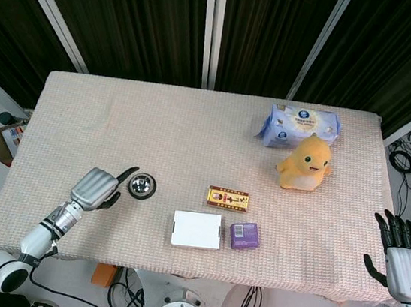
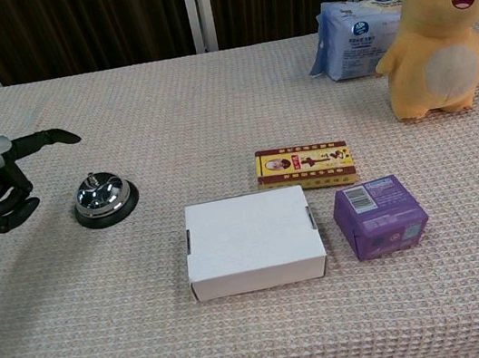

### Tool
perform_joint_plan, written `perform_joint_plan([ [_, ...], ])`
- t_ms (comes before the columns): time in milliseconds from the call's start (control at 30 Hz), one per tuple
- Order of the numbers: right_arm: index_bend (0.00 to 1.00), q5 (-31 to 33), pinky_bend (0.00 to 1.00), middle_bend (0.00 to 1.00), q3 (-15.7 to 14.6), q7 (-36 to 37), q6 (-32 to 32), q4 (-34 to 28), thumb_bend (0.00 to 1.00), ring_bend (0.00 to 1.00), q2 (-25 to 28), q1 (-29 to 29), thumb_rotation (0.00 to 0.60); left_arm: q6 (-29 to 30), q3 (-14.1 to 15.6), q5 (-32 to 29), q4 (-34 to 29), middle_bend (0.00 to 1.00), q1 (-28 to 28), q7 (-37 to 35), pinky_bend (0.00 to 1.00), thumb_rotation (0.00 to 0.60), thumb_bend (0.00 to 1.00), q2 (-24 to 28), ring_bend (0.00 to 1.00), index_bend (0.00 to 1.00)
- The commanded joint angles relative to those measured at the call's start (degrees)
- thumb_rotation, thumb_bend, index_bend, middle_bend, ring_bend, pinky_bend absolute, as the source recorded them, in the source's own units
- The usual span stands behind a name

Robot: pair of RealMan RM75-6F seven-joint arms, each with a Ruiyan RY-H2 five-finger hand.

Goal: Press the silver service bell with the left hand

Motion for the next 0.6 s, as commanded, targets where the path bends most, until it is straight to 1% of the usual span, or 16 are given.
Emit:
perform_joint_plan([
  [33, 0.00, -0.06, 0.00, 0.00, -0.06, 0.02, -0.06, 0.07, 0.22, 0.00, -0.05, 0.01, 0.600, -0.05, 0.16, -0.35, 0.15, 0.83, -0.20, 0.02, 0.73, 0.600, 0.53, -0.17, 0.82, 0.07],
  [200, 0.00, -0.02, 0.00, 0.00, -0.23, 0.27, -0.36, 0.54, 0.22, 0.00, -0.31, 0.01, 0.600, 0.13, 0.72, -0.74, 0.22, 0.83, -0.35, 0.20, 0.73, 0.600, 0.53, -0.32, 0.82, 0.07],
  [600, 0.00, -0.15, 0.00, 0.00, -0.20, 0.27, -0.06, 0.47, 0.23, 0.00, -0.28, -0.11, 0.600, 0.76, 2.67, 0.47, -0.98, 0.83, -0.60, 0.57, 0.73, 0.600, 0.53, 0.03, 0.82, 0.07],
])
